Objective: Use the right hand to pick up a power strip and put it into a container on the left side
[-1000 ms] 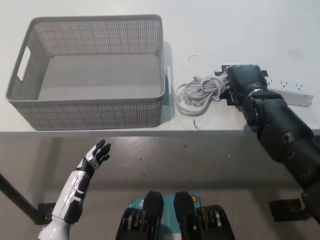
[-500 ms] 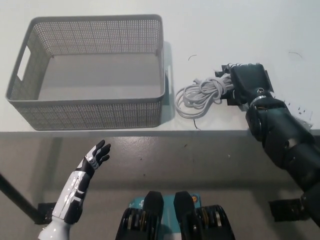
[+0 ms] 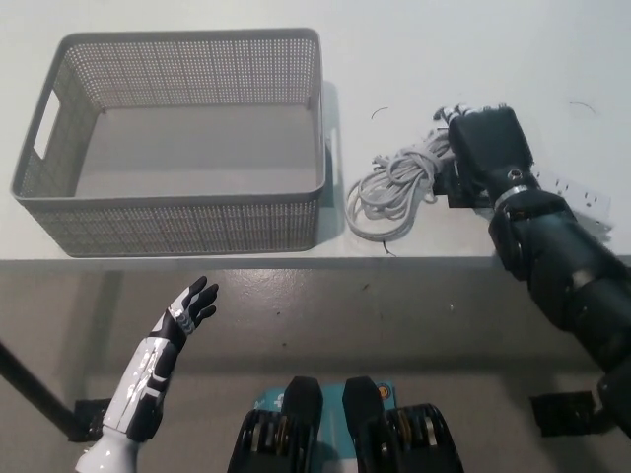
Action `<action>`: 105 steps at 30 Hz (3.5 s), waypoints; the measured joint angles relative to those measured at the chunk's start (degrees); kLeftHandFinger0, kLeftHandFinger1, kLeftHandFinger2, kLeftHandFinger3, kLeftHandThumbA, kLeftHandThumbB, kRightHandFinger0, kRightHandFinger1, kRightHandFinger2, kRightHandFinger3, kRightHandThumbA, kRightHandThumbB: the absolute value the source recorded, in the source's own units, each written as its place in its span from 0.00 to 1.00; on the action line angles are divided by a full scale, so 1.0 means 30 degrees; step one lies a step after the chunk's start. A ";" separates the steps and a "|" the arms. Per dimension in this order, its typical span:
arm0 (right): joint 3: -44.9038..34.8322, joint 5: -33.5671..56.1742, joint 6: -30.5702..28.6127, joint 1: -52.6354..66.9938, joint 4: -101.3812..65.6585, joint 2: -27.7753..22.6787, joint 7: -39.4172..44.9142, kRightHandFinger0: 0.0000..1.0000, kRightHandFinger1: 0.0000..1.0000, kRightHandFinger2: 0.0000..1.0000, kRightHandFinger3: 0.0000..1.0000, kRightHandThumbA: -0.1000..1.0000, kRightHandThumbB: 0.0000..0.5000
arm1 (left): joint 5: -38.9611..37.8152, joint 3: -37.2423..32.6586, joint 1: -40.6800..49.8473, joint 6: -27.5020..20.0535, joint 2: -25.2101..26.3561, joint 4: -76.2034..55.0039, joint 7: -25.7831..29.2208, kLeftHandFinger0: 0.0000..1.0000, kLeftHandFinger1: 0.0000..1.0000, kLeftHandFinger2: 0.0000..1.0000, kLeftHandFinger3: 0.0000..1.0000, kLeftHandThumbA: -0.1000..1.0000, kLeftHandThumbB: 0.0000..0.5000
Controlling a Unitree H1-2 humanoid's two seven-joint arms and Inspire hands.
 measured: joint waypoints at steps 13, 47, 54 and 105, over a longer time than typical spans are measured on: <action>0.0005 -0.0970 -0.1633 -0.2606 -0.0346 -0.1585 -0.2906 0.00 0.02 0.63 0.61 0.00 0.50 | -0.0002 -0.0002 0.0000 0.0002 -0.0001 0.0000 -0.0002 1.00 1.00 1.00 1.00 1.00 0.38; -0.0560 -0.1699 -0.3221 -0.8326 0.0568 0.1628 -0.7018 0.00 0.00 0.56 0.19 0.00 0.35 | 0.0060 -0.0058 0.0171 0.0017 -0.0001 0.0002 -0.0004 1.00 1.00 1.00 1.00 1.00 0.41; -0.0812 -0.1658 -0.3232 -0.9025 0.1664 0.3520 -0.7057 0.00 0.00 0.55 0.15 0.00 0.39 | 0.0135 -0.0067 0.0171 0.0029 0.0000 0.0003 -0.0003 1.00 1.00 1.00 1.00 1.00 0.41; -0.3143 0.1561 0.3549 -1.2472 0.4414 0.9058 0.4684 1.00 1.00 1.00 1.00 0.74 0.94 | 0.0436 -0.0458 -0.0199 0.0481 0.0109 -0.0315 -0.0235 1.00 1.00 1.00 1.00 1.00 0.41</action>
